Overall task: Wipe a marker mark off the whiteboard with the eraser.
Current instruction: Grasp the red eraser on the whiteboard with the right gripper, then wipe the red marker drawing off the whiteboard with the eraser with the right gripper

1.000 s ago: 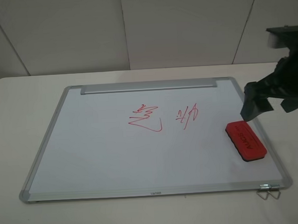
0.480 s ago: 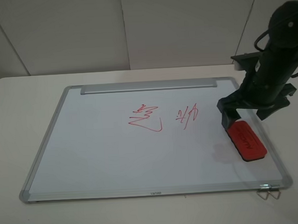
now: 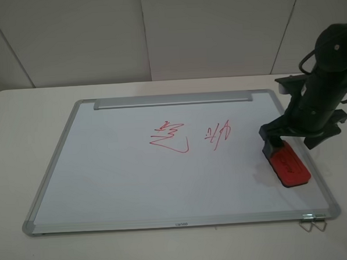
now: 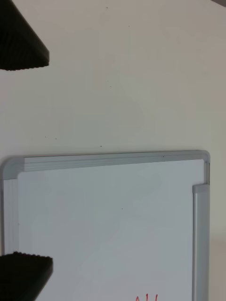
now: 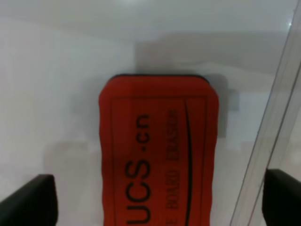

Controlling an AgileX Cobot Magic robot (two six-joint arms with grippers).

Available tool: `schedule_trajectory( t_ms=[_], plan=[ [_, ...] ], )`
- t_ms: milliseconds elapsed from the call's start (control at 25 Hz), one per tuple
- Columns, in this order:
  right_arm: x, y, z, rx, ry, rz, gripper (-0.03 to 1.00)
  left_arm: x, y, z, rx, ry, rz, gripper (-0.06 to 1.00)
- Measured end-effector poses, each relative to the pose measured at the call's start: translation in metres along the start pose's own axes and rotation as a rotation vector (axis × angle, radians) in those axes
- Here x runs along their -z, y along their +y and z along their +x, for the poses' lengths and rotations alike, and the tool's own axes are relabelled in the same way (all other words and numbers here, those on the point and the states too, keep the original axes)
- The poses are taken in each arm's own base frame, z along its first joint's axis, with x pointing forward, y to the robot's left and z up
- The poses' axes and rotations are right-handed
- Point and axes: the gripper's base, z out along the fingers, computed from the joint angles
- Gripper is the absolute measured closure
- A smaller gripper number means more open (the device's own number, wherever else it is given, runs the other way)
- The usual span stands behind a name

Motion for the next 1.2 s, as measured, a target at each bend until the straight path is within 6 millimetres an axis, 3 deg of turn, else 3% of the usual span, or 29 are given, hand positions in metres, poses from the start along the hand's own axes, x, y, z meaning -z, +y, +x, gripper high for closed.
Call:
schedule_trajectory(
  t_ms=[440, 720, 880, 1000, 1200],
  plan=[
    [-0.02, 0.002, 0.002, 0.004, 0.006, -0.005, 0.18, 0.0, 0.0, 0.0, 0.0, 0.0, 0.0, 0.17],
    [-0.023, 0.002, 0.001, 0.004, 0.003, -0.006, 0.22, 0.0, 0.0, 0.0, 0.0, 0.0, 0.0, 0.17],
    [-0.023, 0.002, 0.001, 0.004, -0.001, -0.006, 0.31, 0.0, 0.0, 0.0, 0.0, 0.0, 0.0, 0.17],
    [-0.023, 0.002, 0.001, 0.005, -0.001, -0.006, 0.46, 0.0, 0.0, 0.0, 0.0, 0.0, 0.0, 0.17],
    [-0.023, 0.002, 0.001, 0.006, -0.002, -0.006, 0.47, 0.0, 0.0, 0.0, 0.0, 0.0, 0.0, 0.17]
  ],
)
